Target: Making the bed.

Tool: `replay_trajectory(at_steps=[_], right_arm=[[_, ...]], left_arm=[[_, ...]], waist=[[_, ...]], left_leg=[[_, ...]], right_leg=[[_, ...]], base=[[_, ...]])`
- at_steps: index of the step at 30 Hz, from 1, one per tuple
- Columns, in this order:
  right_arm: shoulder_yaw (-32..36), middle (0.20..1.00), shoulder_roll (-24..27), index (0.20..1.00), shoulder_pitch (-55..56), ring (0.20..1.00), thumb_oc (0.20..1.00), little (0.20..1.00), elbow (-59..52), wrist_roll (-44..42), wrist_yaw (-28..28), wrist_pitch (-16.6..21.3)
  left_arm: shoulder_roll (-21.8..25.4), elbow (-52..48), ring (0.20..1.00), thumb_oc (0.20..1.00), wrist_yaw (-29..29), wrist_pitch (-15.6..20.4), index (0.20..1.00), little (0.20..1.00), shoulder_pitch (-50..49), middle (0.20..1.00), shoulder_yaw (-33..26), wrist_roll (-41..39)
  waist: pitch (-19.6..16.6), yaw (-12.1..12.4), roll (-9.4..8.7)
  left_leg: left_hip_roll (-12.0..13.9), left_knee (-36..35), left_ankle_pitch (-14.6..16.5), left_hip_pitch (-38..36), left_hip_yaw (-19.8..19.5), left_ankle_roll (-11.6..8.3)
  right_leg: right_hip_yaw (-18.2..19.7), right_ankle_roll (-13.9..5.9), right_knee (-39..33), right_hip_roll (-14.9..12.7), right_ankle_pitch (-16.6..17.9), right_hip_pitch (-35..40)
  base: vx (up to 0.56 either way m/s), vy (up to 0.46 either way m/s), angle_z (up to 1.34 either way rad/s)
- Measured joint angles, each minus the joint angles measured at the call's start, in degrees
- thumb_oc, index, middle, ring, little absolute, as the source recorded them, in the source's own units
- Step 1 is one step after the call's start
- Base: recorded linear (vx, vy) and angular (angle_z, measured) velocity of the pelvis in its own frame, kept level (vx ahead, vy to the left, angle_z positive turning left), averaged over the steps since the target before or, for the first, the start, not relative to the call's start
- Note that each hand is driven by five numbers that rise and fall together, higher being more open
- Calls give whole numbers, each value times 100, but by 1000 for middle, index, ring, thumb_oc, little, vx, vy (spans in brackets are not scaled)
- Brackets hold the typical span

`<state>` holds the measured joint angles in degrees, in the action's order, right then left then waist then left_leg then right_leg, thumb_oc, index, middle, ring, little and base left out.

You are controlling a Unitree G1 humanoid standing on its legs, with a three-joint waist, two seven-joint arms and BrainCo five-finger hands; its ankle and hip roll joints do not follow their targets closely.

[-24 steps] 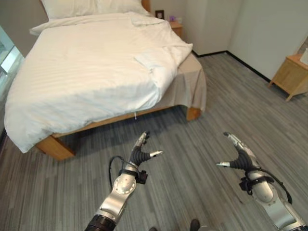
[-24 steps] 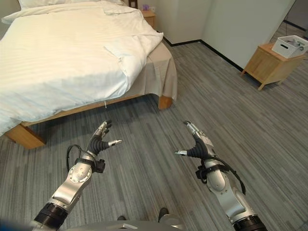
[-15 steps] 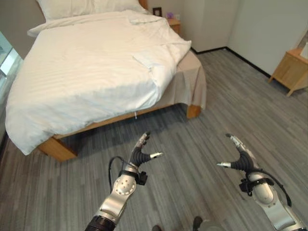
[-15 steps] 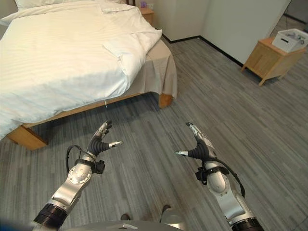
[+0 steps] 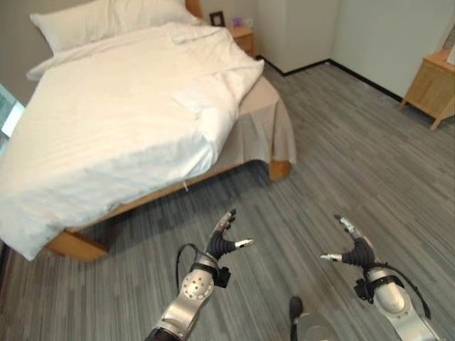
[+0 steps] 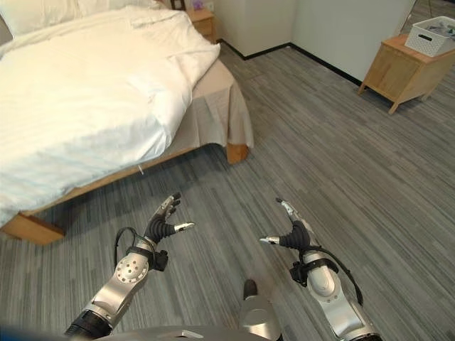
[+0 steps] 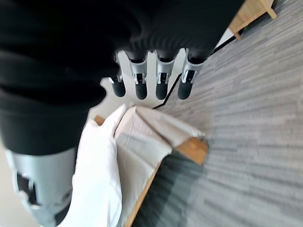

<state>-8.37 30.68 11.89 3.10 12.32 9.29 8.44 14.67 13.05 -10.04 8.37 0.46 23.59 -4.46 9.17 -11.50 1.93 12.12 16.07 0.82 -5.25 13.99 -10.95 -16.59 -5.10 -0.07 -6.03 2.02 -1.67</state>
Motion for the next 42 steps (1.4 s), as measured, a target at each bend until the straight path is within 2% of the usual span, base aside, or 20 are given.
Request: replay_trajectory(at_steps=[1,2,3,6,8,11,13,15,18,19,20,21,22,25,28,31,33,34,38,42], right_arm=[[50,1000,36,1000,-38,1000,1000,1000,0,-8,16,-16],[103,1000,136,1000,-162,1000,1000,1000,-21,-104,12,-2],[162,1000,132,1000,-125,1000,1000,1000,-109,-169,18,-12],[-44,1000,202,1000,-172,1000,1000,1000,-134,-209,43,-14],[-238,1000,200,1000,-198,1000,1000,1000,-153,-181,48,-42],[-585,1000,204,1000,-264,1000,1000,1000,-83,-92,38,-51],[-621,1000,187,1000,-265,1000,1000,1000,56,-21,46,-82],[-625,1000,196,1000,-277,1000,1000,1000,57,146,43,-136],[-600,1000,138,1000,-220,1000,1000,1000,104,269,110,-161],[-588,1000,84,1000,-262,1000,1000,1000,193,314,173,-159],[-627,1000,51,1000,-322,1000,1000,1000,215,328,181,-209],[-782,1000,54,1000,-311,1000,1000,1000,121,338,176,-253],[-788,1000,5,1000,-205,1000,1000,1000,-17,343,177,-240],[-783,1000,-122,1000,-205,1000,1000,1000,-305,353,223,-189],[-773,1000,-138,1000,-478,1000,1000,1000,-312,362,265,-191],[-708,1000,-143,1000,-612,1000,1000,1000,-195,362,278,-198],[-715,1000,-156,1000,-626,1000,1000,1000,-14,362,276,-197],[-716,1000,-150,1000,-668,1000,1000,1000,106,361,275,-217],[-525,1000,28,1000,-710,1000,1000,1000,249,359,247,-314],[-560,1000,-2,1000,-524,1000,1000,1000,232,330,146,-279]], left_arm=[[-17,5,1000,1000,-14,14,1000,1000,22,1000,-39,-29],[-145,-53,1000,1000,-47,26,1000,1000,-31,1000,-88,-206],[-179,-82,1000,1000,-63,34,1000,1000,2,1000,-54,-215],[-171,-52,1000,1000,-105,46,1000,1000,91,1000,-50,-218],[-170,-69,1000,1000,-101,56,1000,1000,123,1000,-46,-217],[-117,3,1000,1000,-101,50,1000,1000,80,1000,-38,-217],[-120,90,1000,1000,-101,46,1000,1000,93,1000,-30,-218],[-100,59,1000,1000,-105,26,1000,1000,-6,1000,-76,-221],[-131,-101,1000,1000,-122,22,1000,1000,-305,1000,-1,-406],[-119,-117,1000,1000,-111,19,1000,1000,-240,1000,79,-435],[-134,-42,1000,1000,-117,-5,1000,1000,-155,1000,90,-438],[-100,-58,1000,1000,-121,-70,1000,1000,-41,1000,150,-440],[-71,-138,1000,1000,-119,-68,1000,1000,-29,1000,142,-439],[204,-224,1000,1000,-173,-35,1000,1000,88,1000,58,-442],[425,-305,1000,1000,-219,-34,1000,1000,411,1000,18,-451],[526,-352,1000,1000,-242,-1,1000,1000,577,1000,-192,-443],[557,-356,1000,1000,-269,1,1000,1000,521,1000,-318,-445],[461,-361,1000,1000,-274,28,1000,1000,435,1000,-399,-445],[11,-415,1000,1000,-290,50,1000,1000,376,1000,-490,-447],[-111,-380,1000,1000,-338,141,1000,1000,474,1000,-572,-444]], waist=[[3,71,-1],[34,107,-21],[65,119,-73],[156,234,-363],[167,421,-472],[204,542,-269],[189,542,-175],[205,567,-70],[135,700,-137],[82,694,-28],[90,683,-4],[58,656,183],[48,587,75],[73,514,-339],[117,444,-309],[119,400,-340],[62,375,-469],[14,389,-346],[29,334,301],[57,249,253]], left_leg=[[39,483,-145,234,-74,-145],[95,1626,-685,638,-398,-414],[162,2261,-886,857,-503,-407],[106,2662,-580,1141,-67,-367],[56,1824,-333,1205,388,-203],[-105,-1018,-564,1258,925,63],[-116,-1967,-710,1284,1382,240],[-52,-2175,-839,1251,1921,413],[-443,-1967,-846,777,1594,474],[-584,-1825,-660,646,1727,1081],[-598,-1819,-581,599,1697,1207],[-557,-2035,-712,340,1645,1485],[-663,-2149,-653,156,1531,1540],[-946,-2141,-392,-77,1378,1556],[-830,-2139,-225,-157,1043,1419],[-779,-2143,-88,-360,854,1197],[-765,-2178,122,-618,690,824],[-622,-2179,181,-667,758,647],[50,-2141,30,-745,1011,396],[261,-1837,-121,-789,923,326]], right_leg=[[-18,61,-47,12,9,50],[-15,307,-62,2,-12,171],[26,408,-87,22,75,278],[325,501,-132,37,-162,565],[432,511,-359,124,-32,666],[366,426,-571,548,-177,1040],[238,437,-575,666,-398,1135],[217,369,-578,744,-594,1464],[317,188,-513,546,-907,1940],[338,-25,42,458,-1249,1844],[315,-162,711,386,-1433,1571],[275,-395,3245,9,-1495,442],[278,-468,3815,-195,-1617,136],[466,-587,4550,-970,-1673,-689],[306,-391,2396,-1022,-1318,-958],[583,-461,-2,-787,18,-710],[762,-473,-489,-761,754,-460],[626,-469,-493,-672,898,-446],[92,-83,-242,-120,664,-323],[-197,-41,-150,-17,349,90]], base=[[300,-335,-43],[529,-337,-45],[272,-118,-54],[363,-60,-41],[377,71,-47],[510,109,-12],[399,26,19],[644,-12,22],[374,12,-13],[281,49,-19],[260,10,-9],[147,-28,17],[161,-31,28],[332,-170,51],[259,-207,59],[245,-247,55],[319,-329,40],[265,-295,14],[255,-327,9],[228,-406,38]])
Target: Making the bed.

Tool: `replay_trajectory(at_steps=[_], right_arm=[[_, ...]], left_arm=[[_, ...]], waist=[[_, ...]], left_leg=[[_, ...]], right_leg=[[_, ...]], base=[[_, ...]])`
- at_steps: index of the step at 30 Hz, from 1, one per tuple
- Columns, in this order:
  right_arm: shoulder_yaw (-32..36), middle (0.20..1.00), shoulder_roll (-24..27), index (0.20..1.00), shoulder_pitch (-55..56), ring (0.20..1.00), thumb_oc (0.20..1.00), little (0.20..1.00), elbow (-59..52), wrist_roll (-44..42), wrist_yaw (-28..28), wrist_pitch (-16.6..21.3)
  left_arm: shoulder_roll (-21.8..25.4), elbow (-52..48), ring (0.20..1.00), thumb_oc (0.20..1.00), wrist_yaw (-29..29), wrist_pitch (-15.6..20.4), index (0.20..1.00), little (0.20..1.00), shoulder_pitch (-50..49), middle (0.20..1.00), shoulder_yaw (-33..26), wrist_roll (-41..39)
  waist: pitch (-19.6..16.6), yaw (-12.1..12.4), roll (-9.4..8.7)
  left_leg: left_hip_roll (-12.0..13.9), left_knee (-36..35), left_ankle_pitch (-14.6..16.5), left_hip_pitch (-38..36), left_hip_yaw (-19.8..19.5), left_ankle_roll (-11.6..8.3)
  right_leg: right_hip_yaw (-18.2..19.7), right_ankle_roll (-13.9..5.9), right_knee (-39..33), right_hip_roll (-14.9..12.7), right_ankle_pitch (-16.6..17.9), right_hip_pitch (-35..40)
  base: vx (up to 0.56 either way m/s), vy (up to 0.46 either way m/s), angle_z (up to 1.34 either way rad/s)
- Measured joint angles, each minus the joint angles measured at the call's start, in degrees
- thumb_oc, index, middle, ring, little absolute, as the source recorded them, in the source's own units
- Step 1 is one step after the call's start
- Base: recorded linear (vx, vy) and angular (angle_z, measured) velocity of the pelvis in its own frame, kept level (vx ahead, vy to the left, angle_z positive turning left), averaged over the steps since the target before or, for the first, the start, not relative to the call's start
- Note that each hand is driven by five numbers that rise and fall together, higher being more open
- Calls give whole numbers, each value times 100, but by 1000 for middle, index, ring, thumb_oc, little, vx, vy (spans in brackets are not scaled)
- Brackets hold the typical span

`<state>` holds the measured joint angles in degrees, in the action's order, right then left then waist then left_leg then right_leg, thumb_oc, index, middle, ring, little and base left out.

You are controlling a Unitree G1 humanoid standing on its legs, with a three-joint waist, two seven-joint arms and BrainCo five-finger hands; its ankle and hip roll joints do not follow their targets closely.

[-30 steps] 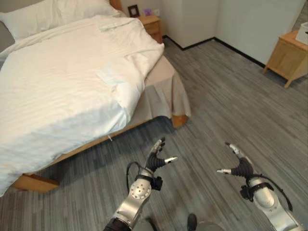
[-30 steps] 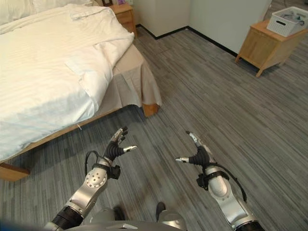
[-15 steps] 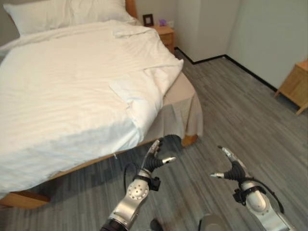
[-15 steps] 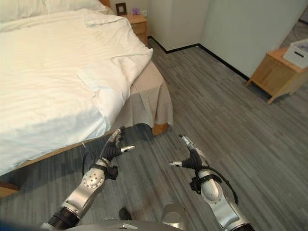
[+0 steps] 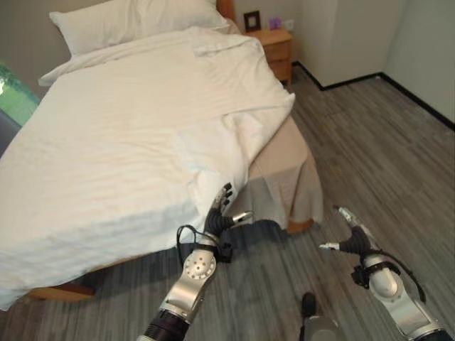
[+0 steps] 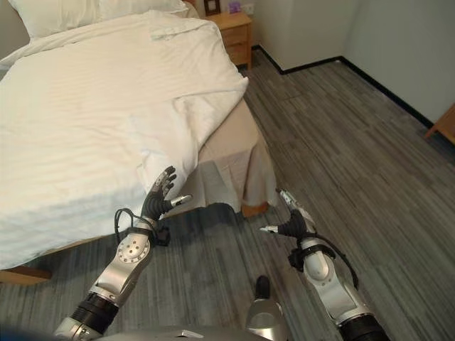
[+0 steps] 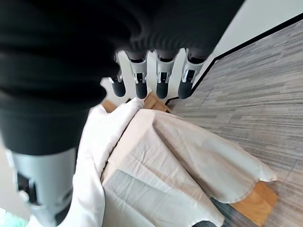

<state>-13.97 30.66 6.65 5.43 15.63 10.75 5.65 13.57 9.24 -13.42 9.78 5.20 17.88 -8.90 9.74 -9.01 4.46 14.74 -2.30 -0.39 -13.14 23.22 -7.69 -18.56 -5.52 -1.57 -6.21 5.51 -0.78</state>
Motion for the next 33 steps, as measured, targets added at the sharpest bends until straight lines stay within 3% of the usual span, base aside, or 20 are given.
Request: replay_trajectory(at_steps=[4,6,7,9,11,15,17,18,21,22,23,24,25,27,28,29,31,33], right_arm=[[-62,1000,-20,1000,9,1000,1000,1000,-47,-67,-163,66],[-101,1000,-24,1000,-15,1000,1000,1000,-54,-102,-191,67],[-122,1000,-3,1000,20,1000,1000,1000,-135,-110,-251,88],[-165,1000,-3,1000,21,1000,1000,1000,-216,-201,-253,100],[-232,1000,2,1000,-13,1000,1000,1000,-245,-223,-280,82],[-387,1000,-17,1000,-7,1000,1000,1000,-229,-273,-386,82],[-485,1000,-5,1000,-11,1000,1000,1000,-199,-298,-448,73],[-534,1000,-16,1000,44,1000,1000,1000,-182,-312,-503,77],[-450,1000,13,1000,279,1000,1000,1000,-307,-311,-519,114],[-444,1000,63,1000,420,1000,1000,1000,-372,-311,-550,111],[-440,1000,121,1000,500,1000,1000,1000,-429,-310,-588,125],[-455,1000,92,1000,515,1000,1000,1000,-424,-311,-621,124],[-485,1000,110,1000,593,1000,1000,1000,-483,-309,-654,150],[-508,1000,97,1000,605,1000,1000,1000,-543,-310,-688,154],[-591,1000,88,1000,690,1000,1000,1000,-590,-310,-734,180],[-626,1000,94,1000,706,1000,1000,1000,-602,-310,-756,202],[-661,1000,43,1000,706,1000,1000,1000,-601,-312,-780,211],[-685,1000,-15,1000,754,1000,1000,1000,-582,-314,-859,216]], left_arm=[[4,289,1000,1000,-192,6,1000,1000,-9,1000,-189,-7],[-32,383,1000,1000,-234,9,1000,1000,6,1000,-265,-11],[-5,540,1000,1000,-372,6,1000,1000,-40,1000,-367,-171],[25,542,1000,1000,-443,9,1000,1000,-151,1000,-404,-222],[-20,513,1000,1000,-452,62,1000,1000,-153,1000,-445,-221],[-31,503,1000,1000,-479,138,1000,1000,-202,1000,-480,-217],[-27,516,1000,1000,-523,131,1000,1000,-182,1000,-484,-214],[-15,503,1000,1000,-565,129,1000,1000,-186,1000,-486,-199],[22,495,1000,1000,-672,85,1000,1000,-118,1000,-473,-53],[29,468,1000,1000,-702,36,1000,1000,4,1000,-479,94],[24,412,1000,1000,-726,20,1000,1000,55,1000,-483,144],[78,399,1000,1000,-798,-32,1000,1000,177,1000,-496,207],[151,393,1000,1000,-905,-58,1000,1000,400,1000,-576,297],[374,396,1000,1000,-1011,-131,1000,1000,739,1000,-652,303],[540,403,1000,1000,-1106,-173,1000,1000,884,1000,-770,323],[595,393,1000,1000,-1148,-173,1000,1000,947,1000,-891,344],[844,479,1000,1000,-1305,-177,1000,1000,1149,1000,-1169,366],[1139,626,1000,1000,-1463,-257,1000,1000,1320,1000,-1361,513]], waist=[[51,184,-68],[111,175,-147],[172,190,-305],[173,248,-361],[225,334,-424],[183,491,-422],[182,573,-413],[132,617,-327],[4,469,-232],[-109,398,-70],[-139,328,-66],[-133,263,-30],[-99,140,-101],[65,-3,-235],[55,-145,-375],[52,-163,-432],[48,-168,-426],[-18,-215,-418]], left_leg=[[36,591,-104,171,-323,-115],[92,1441,-113,630,-544,-143],[262,2261,-526,941,-424,-423],[334,2335,-967,861,-127,-446],[348,2768,-1019,1101,-19,-536],[-3,1286,-970,1232,619,-587],[-204,512,-1083,1369,819,-448],[-263,47,-1125,1278,868,-394],[-469,36,-1142,984,893,-339],[-533,-75,-780,873,885,151],[-564,-216,-566,791,888,384],[-658,-338,-532,676,888,507],[-766,-343,-407,668,869,605],[-916,-338,-345,527,792,767],[-1064,-340,-250,500,716,810],[-1143,-340,-220,489,708,801],[-1193,-339,-152,502,655,800],[-1230,-336,-143,613,418,788]], right_leg=[[-13,4,-42,-48,-89,152],[-15,65,125,-94,-235,188],[-36,234,228,-272,-437,346],[-71,270,62,-247,-476,592],[83,428,-95,-221,-463,713],[150,500,-416,-115,-430,808],[178,516,-440,-36,-417,764],[163,495,-443,108,-418,817],[115,350,-431,221,-536,1110],[88,194,-204,200,-669,1116],[128,88,-34,203,-758,1022],[143,-45,404,62,-872,929],[280,-346,1581,-221,-1164,427],[606,-637,3630,-648,-1108,-527],[886,-770,4095,-885,-1178,-937],[989,-763,4025,-966,-1185,-1066],[979,-675,2819,-1054,-1119,-1099],[1277,-593,1191,-923,-897,-853]], base=[[188,-401,10],[179,-312,30],[161,-196,39],[361,-250,18],[231,-84,-7],[240,34,-12],[287,112,-13],[320,98,-22],[311,44,-8],[133,16,3],[170,33,1],[103,22,2],[116,21,10],[167,-44,30],[202,-88,40],[265,-233,38],[218,-196,14],[174,-121,41]])
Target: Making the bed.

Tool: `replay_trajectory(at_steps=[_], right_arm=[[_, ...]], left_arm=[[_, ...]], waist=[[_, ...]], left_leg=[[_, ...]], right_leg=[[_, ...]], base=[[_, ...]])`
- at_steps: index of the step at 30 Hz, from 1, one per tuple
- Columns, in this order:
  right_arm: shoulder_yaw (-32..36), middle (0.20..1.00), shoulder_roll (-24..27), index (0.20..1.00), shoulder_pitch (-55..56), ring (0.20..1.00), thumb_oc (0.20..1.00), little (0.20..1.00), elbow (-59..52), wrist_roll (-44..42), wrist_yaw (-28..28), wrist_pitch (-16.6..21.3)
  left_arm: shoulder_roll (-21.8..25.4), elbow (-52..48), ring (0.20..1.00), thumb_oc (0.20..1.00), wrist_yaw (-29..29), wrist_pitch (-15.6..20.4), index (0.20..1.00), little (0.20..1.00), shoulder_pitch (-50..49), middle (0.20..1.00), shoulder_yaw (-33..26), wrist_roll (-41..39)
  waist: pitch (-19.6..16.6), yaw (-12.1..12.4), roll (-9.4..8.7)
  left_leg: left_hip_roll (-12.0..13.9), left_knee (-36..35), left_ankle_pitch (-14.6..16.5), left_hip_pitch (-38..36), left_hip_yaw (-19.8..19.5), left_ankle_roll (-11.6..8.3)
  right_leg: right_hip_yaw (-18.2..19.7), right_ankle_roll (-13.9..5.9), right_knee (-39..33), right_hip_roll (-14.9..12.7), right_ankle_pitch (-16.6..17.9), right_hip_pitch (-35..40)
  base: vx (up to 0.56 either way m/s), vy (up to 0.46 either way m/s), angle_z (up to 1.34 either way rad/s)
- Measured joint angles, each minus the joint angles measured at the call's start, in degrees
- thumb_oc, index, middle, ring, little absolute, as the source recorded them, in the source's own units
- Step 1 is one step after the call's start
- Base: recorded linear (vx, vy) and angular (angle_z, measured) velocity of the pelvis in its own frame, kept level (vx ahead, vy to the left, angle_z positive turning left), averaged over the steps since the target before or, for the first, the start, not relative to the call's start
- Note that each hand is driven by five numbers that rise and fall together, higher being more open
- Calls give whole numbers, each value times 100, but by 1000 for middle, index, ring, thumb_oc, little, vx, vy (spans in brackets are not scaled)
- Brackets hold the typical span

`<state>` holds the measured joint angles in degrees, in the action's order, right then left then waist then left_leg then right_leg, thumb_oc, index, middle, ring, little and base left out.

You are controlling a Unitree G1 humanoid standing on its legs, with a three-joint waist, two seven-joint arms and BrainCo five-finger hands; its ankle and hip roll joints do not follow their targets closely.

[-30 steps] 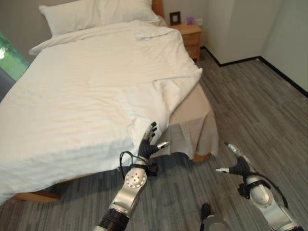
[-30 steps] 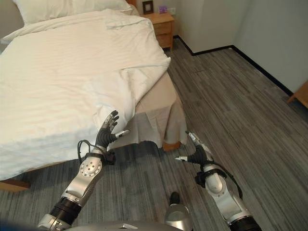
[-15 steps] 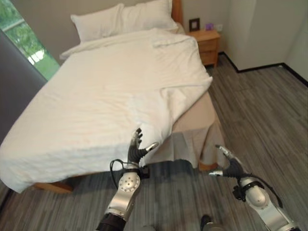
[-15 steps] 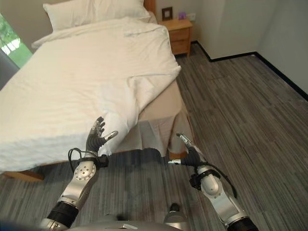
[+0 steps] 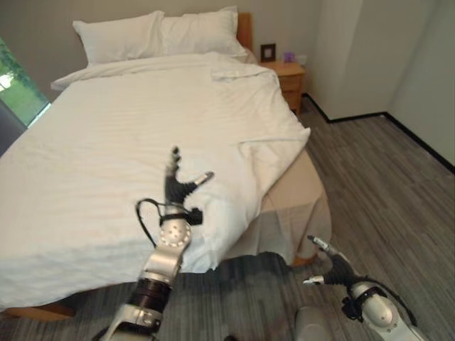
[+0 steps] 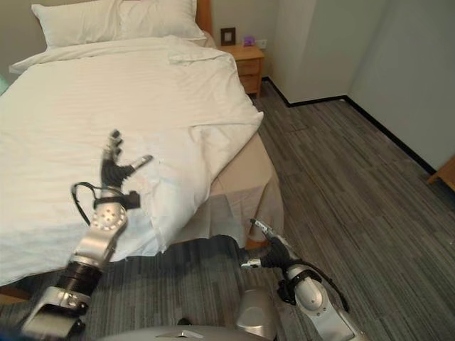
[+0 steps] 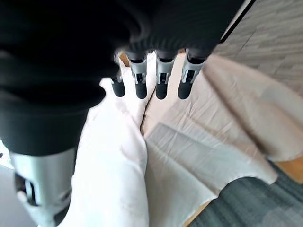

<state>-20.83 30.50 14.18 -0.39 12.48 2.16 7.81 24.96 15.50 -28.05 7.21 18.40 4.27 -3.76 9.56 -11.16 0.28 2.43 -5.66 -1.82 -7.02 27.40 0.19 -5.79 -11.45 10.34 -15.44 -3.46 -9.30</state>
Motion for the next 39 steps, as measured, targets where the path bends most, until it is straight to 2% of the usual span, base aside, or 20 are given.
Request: replay_trajectory(at_steps=[1,2,3,5,6,7,8,9,10,13,15,16,19,20,22,24,26,29,31,39], right_arm=[[1,1000,20,1000,4,1000,1000,1000,6,1,-19,-2],[30,1000,10,1000,23,1000,1000,1000,18,0,-24,-6],[110,1000,-7,1000,125,1000,1000,1000,37,0,-26,-4],[72,1000,112,1000,180,1000,1000,1000,148,10,-148,-15],[211,1000,308,1000,401,1000,1000,1000,27,-8,-269,17],[325,1000,425,1000,498,1000,1000,1000,5,-11,-286,49],[439,1000,500,1000,603,1000,1000,1000,18,-14,-311,36],[541,1000,621,1000,788,1000,1000,1000,116,-148,-411,20],[551,1000,711,1000,843,1000,1000,1000,153,-173,-441,7],[393,1000,815,1000,862,1000,1000,1000,221,-204,-593,51],[294,1000,806,1000,814,1000,1000,1000,248,-254,-673,74],[219,1000,788,1000,791,1000,1000,1000,316,-300,-721,121],[209,1000,784,1000,741,1000,1000,1000,317,-403,-776,213],[204,1000,784,1000,803,1000,1000,1000,319,-416,-787,249],[202,1000,782,1000,849,1000,1000,1000,329,-459,-786,256],[112,1000,782,1000,846,1000,1000,1000,397,-495,-814,274],[122,1000,781,1000,763,1000,1000,1000,397,-590,-859,294],[131,1000,781,1000,706,1000,1000,1000,409,-636,-870,295],[132,1000,782,1000,588,1000,1000,1000,410,-689,-869,294],[115,1000,778,1000,374,1000,1000,1000,421,-903,-891,290]], left_arm=[[87,105,1000,1000,-42,-44,1000,1000,71,1000,9,32],[223,224,1000,1000,-90,-117,1000,1000,133,1000,-39,36],[213,353,1000,1000,-109,-119,1000,1000,124,1000,-92,34],[225,1086,1000,1000,-90,-168,1000,1000,304,1000,-135,-28],[406,1970,1000,1000,-64,-337,1000,1000,446,1000,-148,-187],[610,2357,1000,1000,-23,-398,1000,1000,495,1000,-148,-254],[711,2647,1000,1000,-11,-420,1000,1000,612,1000,-139,-270],[881,3385,1000,1000,138,-466,1000,1000,1128,1000,234,-262],[952,3595,1000,1000,216,-531,1000,1000,1350,1000,346,-249],[1177,3496,1000,1000,360,-531,1000,1000,1802,1000,447,30],[1360,3685,1000,1000,398,-538,1000,1000,2124,1000,681,305],[1463,3937,1000,1000,410,-550,1000,1000,2264,1000,827,549],[1806,4171,1000,1000,422,-737,1000,1000,2459,1000,1171,966],[1968,4181,1000,1000,415,-795,1000,1000,2508,1000,1177,1219],[2025,4223,1000,1000,416,-814,1000,1000,2599,1000,1184,1416],[2073,4466,1000,1000,418,-875,1000,1000,2856,1000,1565,1760],[2110,4801,1000,1000,457,-859,1000,1000,2952,1000,1578,1870],[2156,5067,1000,1000,542,-905,1000,1000,3021,1000,1524,1845],[2221,5071,1000,1000,622,-901,1000,1000,3074,1000,1522,1803],[2355,5938,1000,1000,1010,-930,1000,1000,3073,1000,1559,1864]], waist=[[-8,-15,-13],[-15,-45,-16],[-75,-31,8],[-143,-48,94],[-346,-67,341],[-438,-147,476],[-509,-175,585],[-575,-243,681],[-585,-286,696],[-563,-327,674],[-454,-342,566],[-398,-456,486],[-293,-473,432],[-185,-574,407],[-106,-618,416],[-7,-611,445],[84,-612,494],[166,-590,572],[308,-588,577],[449,-589,582]], left_leg=[[-3,0,-1,10,-62,1],[-13,-4,-6,-15,-158,-56],[0,-7,22,-103,-241,-157],[100,-6,54,-323,-209,-368],[319,-9,122,-389,-110,-521],[446,-7,134,-362,-52,-593],[519,-7,108,-341,-61,-604],[618,-5,71,-322,-109,-675],[653,-5,57,-321,-114,-681],[710,17,39,-217,18,-704],[698,-4,38,-171,90,-705],[690,-6,42,-124,153,-709],[642,-8,52,100,332,-719],[595,-7,16,286,378,-684],[583,-6,-7,431,398,-685],[606,-7,-39,581,493,-694],[628,-7,-48,657,543,-711],[659,-7,-54,795,626,-725],[669,-6,-71,813,638,-738],[666,-2,-77,1190,671,-736]], right_leg=[[56,-30,-453,39,122,165],[21,31,-1097,40,381,487],[-66,51,-1373,68,863,737],[-139,59,-1507,167,1301,967],[-142,175,-1633,375,1316,1050],[-136,220,-1636,508,1299,1043],[-187,275,-1633,579,1263,1041],[-308,326,-1604,666,1247,1075],[-338,333,-1605,699,1247,1077],[-260,363,-1606,775,1262,888],[-179,395,-1627,771,1289,791],[-128,363,-1636,766,1265,701],[-20,362,-1632,719,1332,363],[-21,367,-1634,679,1451,122],[-2,391,-1630,674,1493,-54],[45,444,-1632,717,1538,-250],[128,472,-1632,764,1560,-389],[173,486,-1630,802,1570,-554],[179,499,-1606,822,1580,-582],[242,587,-1603,849,1669,-1000]], base=[[91,-80,60],[238,-138,56],[264,-122,52],[122,-70,12],[112,-54,-24],[124,-46,-27],[105,-50,1],[35,-68,20],[35,-67,14],[-14,-49,-17],[-66,-25,-19],[-90,-12,-25],[-73,-5,-35],[-103,-19,-23],[-66,-9,-14],[-57,9,-17],[-35,-4,-22],[-40,-14,-13],[-49,-13,-5],[-39,-5,-5]])
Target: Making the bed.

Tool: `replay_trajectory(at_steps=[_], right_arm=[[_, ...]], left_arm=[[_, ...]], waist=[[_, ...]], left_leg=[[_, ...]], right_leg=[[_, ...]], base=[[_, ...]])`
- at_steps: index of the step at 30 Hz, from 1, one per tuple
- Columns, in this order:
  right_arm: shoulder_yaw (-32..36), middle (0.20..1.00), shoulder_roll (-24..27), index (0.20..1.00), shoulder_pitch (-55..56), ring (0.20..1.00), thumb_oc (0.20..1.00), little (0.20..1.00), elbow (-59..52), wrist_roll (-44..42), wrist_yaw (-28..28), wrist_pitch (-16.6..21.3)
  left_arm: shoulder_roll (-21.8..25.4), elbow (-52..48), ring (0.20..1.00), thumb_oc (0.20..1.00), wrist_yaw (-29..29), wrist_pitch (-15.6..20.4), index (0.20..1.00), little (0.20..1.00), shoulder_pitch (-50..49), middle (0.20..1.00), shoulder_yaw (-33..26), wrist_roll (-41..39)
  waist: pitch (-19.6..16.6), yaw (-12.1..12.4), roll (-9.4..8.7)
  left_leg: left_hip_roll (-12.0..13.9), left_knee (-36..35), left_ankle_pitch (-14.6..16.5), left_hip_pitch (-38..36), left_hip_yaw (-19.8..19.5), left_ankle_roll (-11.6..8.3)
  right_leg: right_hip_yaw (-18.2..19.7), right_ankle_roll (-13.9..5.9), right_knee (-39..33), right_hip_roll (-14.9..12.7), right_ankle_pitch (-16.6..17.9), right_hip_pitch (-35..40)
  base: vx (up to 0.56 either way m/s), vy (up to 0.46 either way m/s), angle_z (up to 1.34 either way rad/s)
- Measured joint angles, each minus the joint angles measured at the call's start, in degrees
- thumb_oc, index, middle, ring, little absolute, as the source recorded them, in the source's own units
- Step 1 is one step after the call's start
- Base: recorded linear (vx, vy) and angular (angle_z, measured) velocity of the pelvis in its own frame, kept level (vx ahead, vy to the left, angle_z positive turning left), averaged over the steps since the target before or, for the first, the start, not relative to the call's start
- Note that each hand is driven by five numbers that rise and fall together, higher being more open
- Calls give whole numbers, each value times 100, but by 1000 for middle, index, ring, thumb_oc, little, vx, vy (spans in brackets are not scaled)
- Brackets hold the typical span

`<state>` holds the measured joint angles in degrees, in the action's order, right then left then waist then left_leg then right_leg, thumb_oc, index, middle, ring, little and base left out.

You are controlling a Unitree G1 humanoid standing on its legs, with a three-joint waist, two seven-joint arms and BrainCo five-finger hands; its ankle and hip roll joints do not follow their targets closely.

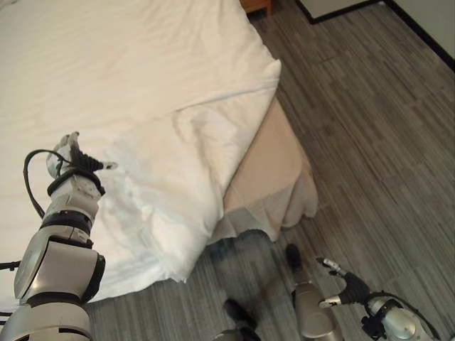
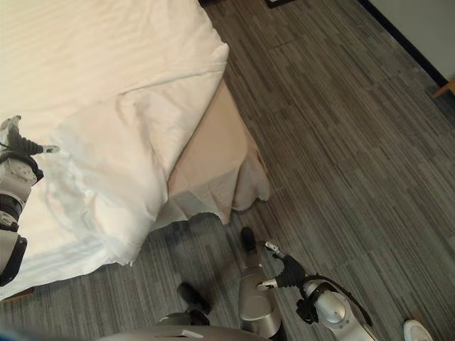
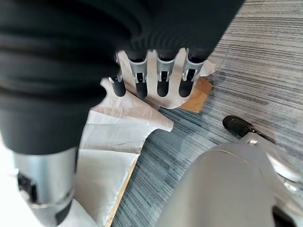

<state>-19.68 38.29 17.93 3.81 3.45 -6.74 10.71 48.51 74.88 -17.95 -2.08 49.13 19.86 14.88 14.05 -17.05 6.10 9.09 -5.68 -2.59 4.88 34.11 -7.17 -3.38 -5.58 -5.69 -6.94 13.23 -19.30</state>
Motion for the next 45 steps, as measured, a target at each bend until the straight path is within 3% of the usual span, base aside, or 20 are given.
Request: replay_trajectory(at_steps=[2,4,5,6,7,11,13,15,16,19,27,30,32,34,37,39,41,44,45], right_arm=[[5,1000,5,1000,-13,1000,1000,1000,-43,-1,-12,-1],[10,1000,-1,1000,-8,1000,1000,1000,-85,-4,-10,9],[8,1000,-1,1000,-17,1000,1000,1000,-69,-4,-14,5],[0,1000,-1,1000,-44,1000,1000,1000,-65,-1,-14,-5],[17,1000,7,1000,-55,1000,1000,1000,-66,4,-1,-5],[116,1000,-23,1000,-143,1000,1000,1000,8,51,59,-1],[133,1000,-72,1000,-228,1000,1000,1000,51,64,102,0],[172,1000,-139,1000,-270,1000,1000,1000,124,101,164,21],[120,1000,-158,1000,-300,1000,1000,1000,299,124,226,22],[-56,1000,-337,1000,-598,1000,1000,1000,764,244,273,9],[-61,1000,-378,1000,-683,1000,1000,1000,822,288,503,-36],[-56,1000,-418,1000,-660,1000,1000,1000,1069,337,548,-81],[-65,1000,-450,1000,-674,1000,1000,1000,1230,338,587,-94],[-50,1000,-472,1000,-701,1000,1000,1000,1302,337,647,-108],[-51,1000,-918,1000,-1076,1000,1000,1000,2434,314,766,-200],[-112,1000,-1014,1000,-1192,1000,1000,1000,2682,301,795,-329],[-101,1000,-1404,1000,-1538,1000,1000,1000,3679,251,948,-341],[-97,1000,-1679,1000,-1740,1000,1000,1000,4501,90,1121,-468],[-104,1000,-1772,1000,-1811,1000,1000,1000,4792,-10,1173,-447]], left_arm=[[-2,103,1000,1000,68,20,1000,1000,-220,1000,-75,0],[-103,189,555,555,210,16,555,555,-587,555,-209,-4],[-138,192,495,495,262,19,495,495,-603,495,-206,-6],[-150,157,316,316,267,33,316,316,-598,316,-207,-8],[-152,33,200,200,257,24,200,200,-595,200,-149,-9],[-151,-1047,200,200,283,41,200,200,-431,200,205,-100],[-389,-2182,200,200,261,392,200,200,-482,200,256,-124],[-598,-3790,200,200,253,415,200,200,-920,200,156,-266],[-994,-4628,200,200,237,678,200,200,-999,200,401,-269],[-1714,-4831,200,200,227,847,200,200,-728,200,695,-225],[-1952,-4519,200,200,-47,522,200,200,-884,200,292,-17],[-2268,-5071,200,200,-51,542,200,200,-1439,200,22,-192],[-2583,-5607,200,200,32,738,200,200,-1781,200,59,-397],[-2725,-5749,200,200,96,819,200,200,-1840,200,251,-599],[-3300,-6460,200,200,672,1087,200,200,-2330,200,892,-2130],[-3426,-6518,200,200,1049,1175,200,200,-2362,200,1285,-2482],[-3645,-6528,200,200,1309,1165,200,200,-2357,200,1830,-3123],[-3929,-6371,200,200,1661,1130,200,200,-2362,200,2453,-3460],[-4221,-6170,200,200,1780,1076,200,200,-2337,200,2794,-3685]], waist=[[60,-1,-7],[113,3,-14],[145,15,-38],[196,24,-70],[217,25,-91],[224,103,-64],[223,165,-64],[229,159,-67],[228,174,-66],[221,119,-37],[185,36,299],[177,143,404],[179,185,420],[179,252,419],[172,306,394],[138,291,394],[121,207,296],[66,187,215],[36,99,140]], left_leg=[[8,-8,7,32,16,-16],[20,-5,0,216,94,-19],[20,0,-15,286,97,-18],[28,9,-33,320,93,-10],[50,25,-38,319,92,-11],[25,26,-40,295,41,-6],[0,-5,-43,288,-18,0],[-18,-2,-43,215,-37,0],[-33,-5,-41,104,-57,2],[-70,-8,-5,-23,-135,-3],[-80,-8,-31,-51,-119,28],[-61,-9,-25,-254,-127,22],[-54,-9,-23,-345,-217,19],[-60,-9,-20,-400,-267,18],[-48,-9,-16,-620,-414,15],[-65,-9,0,-637,-429,16],[-70,-8,6,-733,-444,20],[-62,-9,49,-913,-413,30],[-84,-9,111,-986,-370,9]], right_leg=[[46,-10,-6,22,0,-58],[92,5,-2,35,15,-283],[93,21,-1,38,43,-350],[88,46,1,49,65,-377],[80,52,1,69,69,-375],[46,33,1,51,51,-322],[18,32,1,1,51,-281],[-17,25,1,-24,45,-194],[-48,-2,1,-48,24,-57],[-70,-91,-2,-95,-67,75],[-36,-64,-2,-91,-24,84],[-56,-76,-2,-88,-56,311],[-127,-88,-2,-103,-93,465],[-164,-92,-3,-121,-100,550],[-279,-97,-2,-126,-151,859],[-274,-104,-3,-144,-164,876],[-279,-106,-2,-140,-160,963],[-247,-123,-2,-137,-182,1129],[-210,-101,-2,-136,-211,1166]], base=[[-21,-3,-12],[-49,-27,-11],[0,0,0],[0,0,0],[-95,-36,0],[-36,-19,6],[26,3,15],[10,4,9],[11,7,9],[-13,12,6],[-4,-4,-1],[3,-36,5],[11,-20,24],[31,-31,18],[34,-27,17],[7,-8,4],[0,0,0],[35,-11,-5],[6,-12,-16]])
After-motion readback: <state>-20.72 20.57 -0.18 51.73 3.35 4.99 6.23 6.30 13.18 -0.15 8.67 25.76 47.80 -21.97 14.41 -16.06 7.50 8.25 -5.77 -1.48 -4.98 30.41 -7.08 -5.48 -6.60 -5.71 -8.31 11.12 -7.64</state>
